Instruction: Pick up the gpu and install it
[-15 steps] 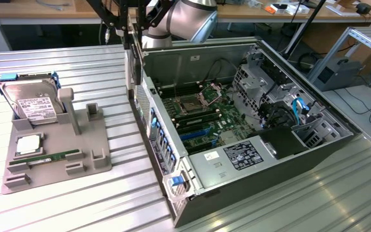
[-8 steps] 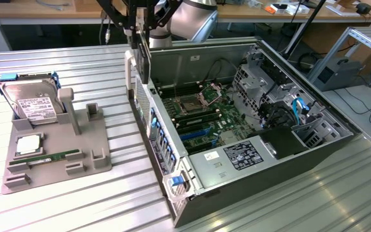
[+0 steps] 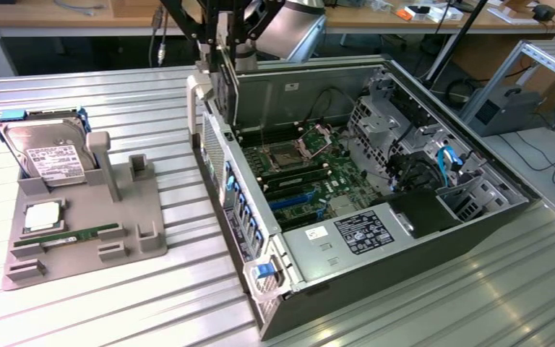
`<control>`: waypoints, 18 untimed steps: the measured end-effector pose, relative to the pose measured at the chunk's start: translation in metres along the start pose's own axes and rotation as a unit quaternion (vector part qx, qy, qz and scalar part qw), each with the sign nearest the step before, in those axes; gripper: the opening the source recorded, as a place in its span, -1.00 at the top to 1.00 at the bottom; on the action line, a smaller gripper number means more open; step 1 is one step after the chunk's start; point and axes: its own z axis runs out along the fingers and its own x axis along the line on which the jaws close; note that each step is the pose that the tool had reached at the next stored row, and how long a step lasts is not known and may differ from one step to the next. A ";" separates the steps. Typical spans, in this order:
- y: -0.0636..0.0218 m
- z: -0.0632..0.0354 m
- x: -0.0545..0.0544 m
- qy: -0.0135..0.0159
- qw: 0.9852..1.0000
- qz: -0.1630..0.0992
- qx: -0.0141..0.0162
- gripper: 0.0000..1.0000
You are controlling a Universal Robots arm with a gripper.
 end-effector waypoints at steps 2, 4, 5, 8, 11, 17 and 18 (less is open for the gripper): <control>0.0003 0.0001 -0.004 0.000 1.000 0.000 0.000 0.47; 0.0006 0.0002 -0.007 0.000 1.000 0.000 0.000 0.47; 0.0006 0.0002 -0.008 0.000 1.000 0.000 0.000 0.47; 0.0010 0.0004 -0.013 0.000 1.000 0.000 0.000 0.47; 0.0015 0.0006 -0.020 0.000 1.000 0.000 0.000 0.47; 0.0025 0.0009 -0.033 0.000 1.000 0.000 0.000 0.47; 0.0025 0.0009 -0.034 0.000 1.000 0.000 0.000 0.47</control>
